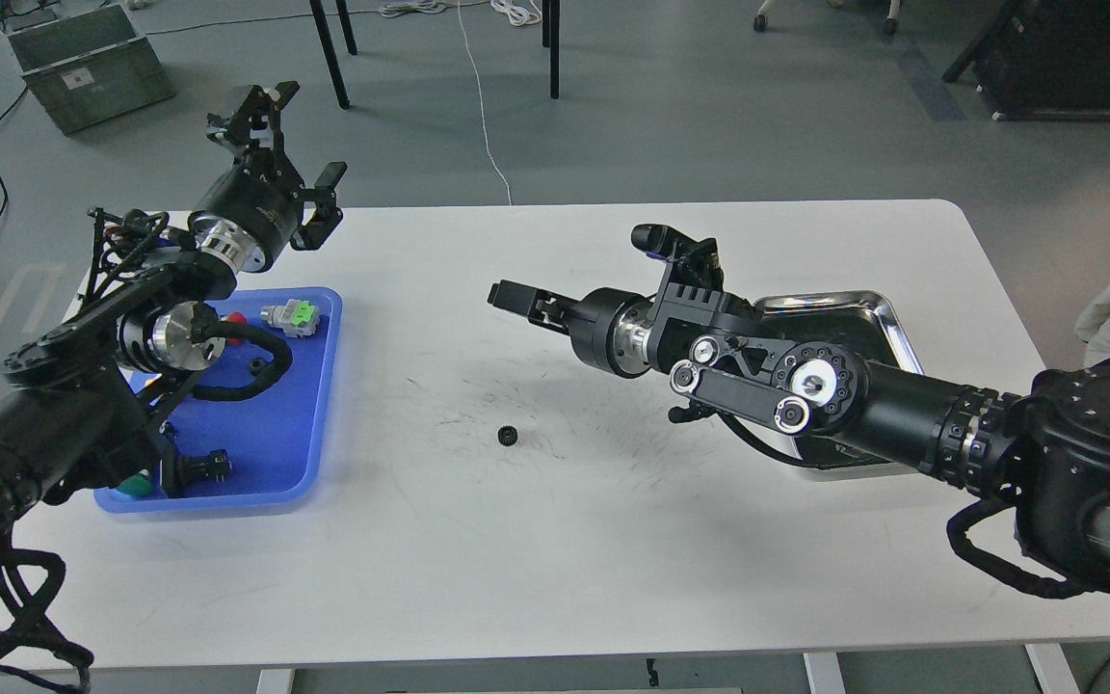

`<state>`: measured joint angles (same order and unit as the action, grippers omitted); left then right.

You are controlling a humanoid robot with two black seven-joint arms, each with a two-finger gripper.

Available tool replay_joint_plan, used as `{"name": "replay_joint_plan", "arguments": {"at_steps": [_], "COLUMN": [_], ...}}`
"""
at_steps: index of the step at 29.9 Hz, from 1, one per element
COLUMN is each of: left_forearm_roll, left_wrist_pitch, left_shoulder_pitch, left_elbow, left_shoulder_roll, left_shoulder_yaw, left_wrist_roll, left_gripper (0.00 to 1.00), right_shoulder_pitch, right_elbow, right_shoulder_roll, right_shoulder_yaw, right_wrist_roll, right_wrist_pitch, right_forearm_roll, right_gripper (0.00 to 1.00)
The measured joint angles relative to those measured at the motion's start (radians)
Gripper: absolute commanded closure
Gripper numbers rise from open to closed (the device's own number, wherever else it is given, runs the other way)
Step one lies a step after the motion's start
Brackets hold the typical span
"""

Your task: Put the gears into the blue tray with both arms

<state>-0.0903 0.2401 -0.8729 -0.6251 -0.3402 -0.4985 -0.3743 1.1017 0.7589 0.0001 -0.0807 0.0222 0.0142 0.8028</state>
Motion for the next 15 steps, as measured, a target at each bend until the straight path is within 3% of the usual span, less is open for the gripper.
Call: {"name": "replay_joint_plan", "arguments": {"at_steps": [7, 15], "left_forearm_roll": [-0.002, -0.02], "left_wrist_pitch": [0.004, 0.003], "left_shoulder_pitch": [0.0, 0.015], "left_elbow": [-0.029, -0.208], "left_shoulder_roll": [-0.059, -0.223], "left_shoulder_yaw": [0.003, 0.017], "left_wrist_roll": [0.0, 0.005], "left_gripper": [0.02, 0.02], "right_shoulder_pitch": [0.003, -0.036], "right_elbow": [0.011, 0.056], "right_shoulder_roll": [-0.007, -0.283], "right_shoulder_yaw": [-0.19, -0.43], "right_wrist_roll": [0.0, 0.001], "right_wrist_pitch": [0.031, 0.147], "right_forearm_roll": [-0.078, -0.34], "right_gripper": [0.07, 0.07]}}
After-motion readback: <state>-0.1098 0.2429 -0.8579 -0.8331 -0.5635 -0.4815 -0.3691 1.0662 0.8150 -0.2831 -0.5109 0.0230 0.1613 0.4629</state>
